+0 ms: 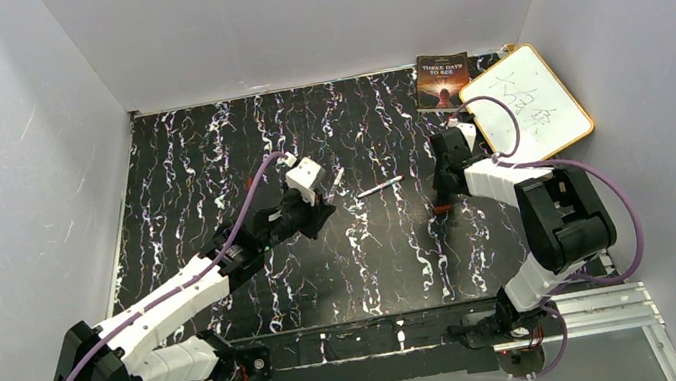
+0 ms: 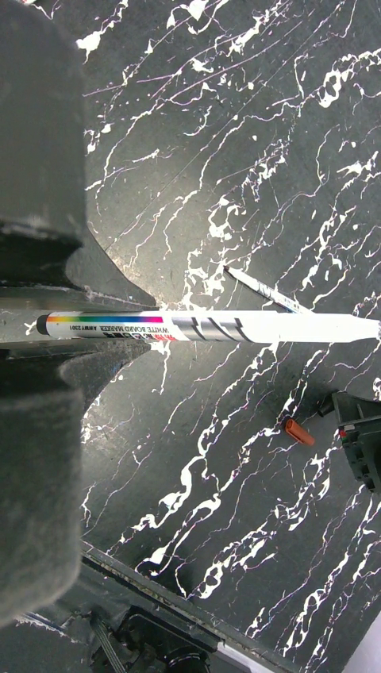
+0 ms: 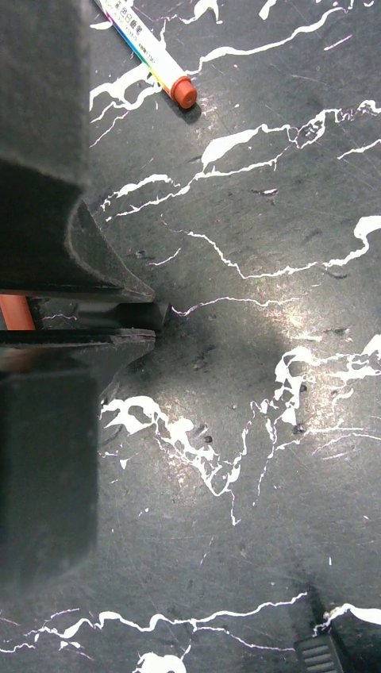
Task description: Insert the pens into the pen caps
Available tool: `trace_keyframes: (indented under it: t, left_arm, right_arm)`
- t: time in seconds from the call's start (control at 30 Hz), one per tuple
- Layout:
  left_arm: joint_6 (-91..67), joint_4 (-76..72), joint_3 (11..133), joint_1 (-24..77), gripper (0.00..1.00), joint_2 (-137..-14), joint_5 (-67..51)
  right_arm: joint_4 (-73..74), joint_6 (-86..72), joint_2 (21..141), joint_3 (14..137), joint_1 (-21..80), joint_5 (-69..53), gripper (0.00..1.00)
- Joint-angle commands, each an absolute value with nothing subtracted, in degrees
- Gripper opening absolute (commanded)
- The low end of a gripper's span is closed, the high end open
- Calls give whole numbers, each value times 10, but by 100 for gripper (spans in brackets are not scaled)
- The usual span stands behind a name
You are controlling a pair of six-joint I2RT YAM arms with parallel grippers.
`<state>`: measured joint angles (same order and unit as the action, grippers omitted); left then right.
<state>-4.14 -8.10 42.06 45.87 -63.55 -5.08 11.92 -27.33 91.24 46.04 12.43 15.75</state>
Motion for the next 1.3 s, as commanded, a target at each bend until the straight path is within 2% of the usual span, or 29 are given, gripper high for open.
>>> trace_keyframes:
  t: [0.0, 0.4, 0.67, 0.87, 1.03, 1.27]
  left_arm:
    - [-42, -85, 421, 456, 0, -617, -55]
    - [-78, -91, 425, 456, 0, -605, -107]
    - [-143, -151, 409, 457, 0, -615, -181]
    - [-282, -327, 349, 459, 0, -621, -267]
    - [-401, -488, 302, 460, 0, -641, -273]
    - [-419, -519, 329, 464, 0, -657, -255]
  right_arm:
    - [99, -278, 906, 448, 128, 159, 0]
    - [43, -282, 757, 396, 128, 109, 0]
    - [12, -314, 658, 407, 128, -7, 0]
    - [-97, -356, 583, 399, 128, -109, 0]
    - [-180, -398, 546, 397, 129, -170, 0]
    - [-236, -446, 518, 417, 144, -201, 0]
